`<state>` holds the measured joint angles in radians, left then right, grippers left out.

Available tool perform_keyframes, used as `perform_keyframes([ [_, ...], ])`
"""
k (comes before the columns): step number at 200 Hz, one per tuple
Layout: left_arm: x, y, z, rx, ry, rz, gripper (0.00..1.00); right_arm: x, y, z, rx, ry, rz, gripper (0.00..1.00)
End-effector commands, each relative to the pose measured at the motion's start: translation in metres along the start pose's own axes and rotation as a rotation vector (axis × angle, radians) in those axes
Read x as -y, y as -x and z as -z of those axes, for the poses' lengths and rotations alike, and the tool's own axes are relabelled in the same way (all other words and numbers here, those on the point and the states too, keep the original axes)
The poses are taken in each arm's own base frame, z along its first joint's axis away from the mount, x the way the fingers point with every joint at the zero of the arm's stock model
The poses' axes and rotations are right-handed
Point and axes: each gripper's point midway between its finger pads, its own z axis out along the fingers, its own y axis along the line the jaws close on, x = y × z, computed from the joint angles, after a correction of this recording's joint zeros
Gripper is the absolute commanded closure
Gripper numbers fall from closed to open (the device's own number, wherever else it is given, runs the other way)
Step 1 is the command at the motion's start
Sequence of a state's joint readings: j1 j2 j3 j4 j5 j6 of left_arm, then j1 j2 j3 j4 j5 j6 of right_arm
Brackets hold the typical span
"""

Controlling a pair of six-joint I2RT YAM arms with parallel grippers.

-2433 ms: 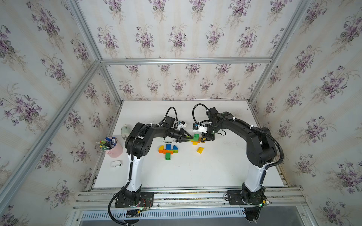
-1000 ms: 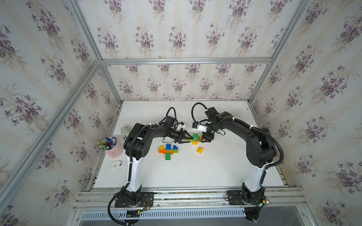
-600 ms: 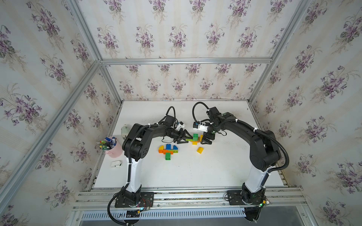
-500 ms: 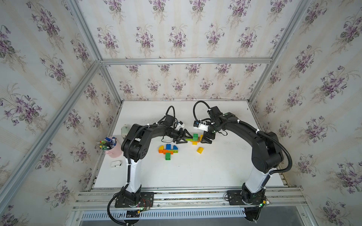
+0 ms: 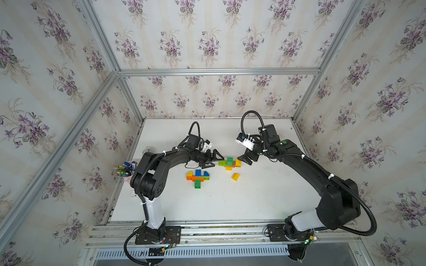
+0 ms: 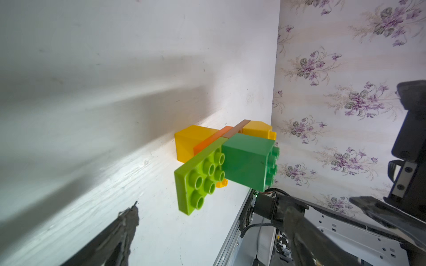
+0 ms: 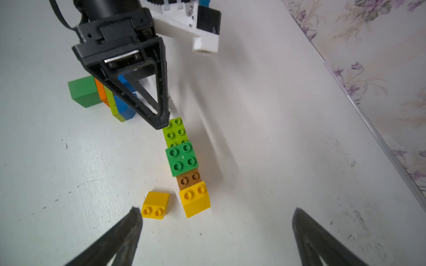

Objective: Assemble a fork with lego
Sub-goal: Assemble the lego brick with the lego brick, then adjust the lego brick at the center of the board.

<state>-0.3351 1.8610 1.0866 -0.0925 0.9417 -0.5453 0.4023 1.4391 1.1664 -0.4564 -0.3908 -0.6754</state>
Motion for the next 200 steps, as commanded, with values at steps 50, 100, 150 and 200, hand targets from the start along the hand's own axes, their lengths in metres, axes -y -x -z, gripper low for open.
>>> perform_keyframes([
  [50,0.017,-0.008,0.036,0.105,0.015,-0.078,0.00,0.016,0.031,0.039,0.179,-0.151,-0.268,0.00],
  [100,0.020,-0.038,0.043,0.119,-0.010,-0.046,0.00,-0.015,0.014,0.064,0.299,-0.160,-0.390,0.00],
  [150,0.024,-0.067,0.051,0.106,0.037,-0.083,0.00,-0.058,0.009,0.074,0.400,0.005,-0.495,0.00],
  [200,0.037,-0.073,0.080,0.247,0.109,-0.219,0.00,-0.063,-0.016,0.057,0.361,0.026,-0.688,0.03],
])
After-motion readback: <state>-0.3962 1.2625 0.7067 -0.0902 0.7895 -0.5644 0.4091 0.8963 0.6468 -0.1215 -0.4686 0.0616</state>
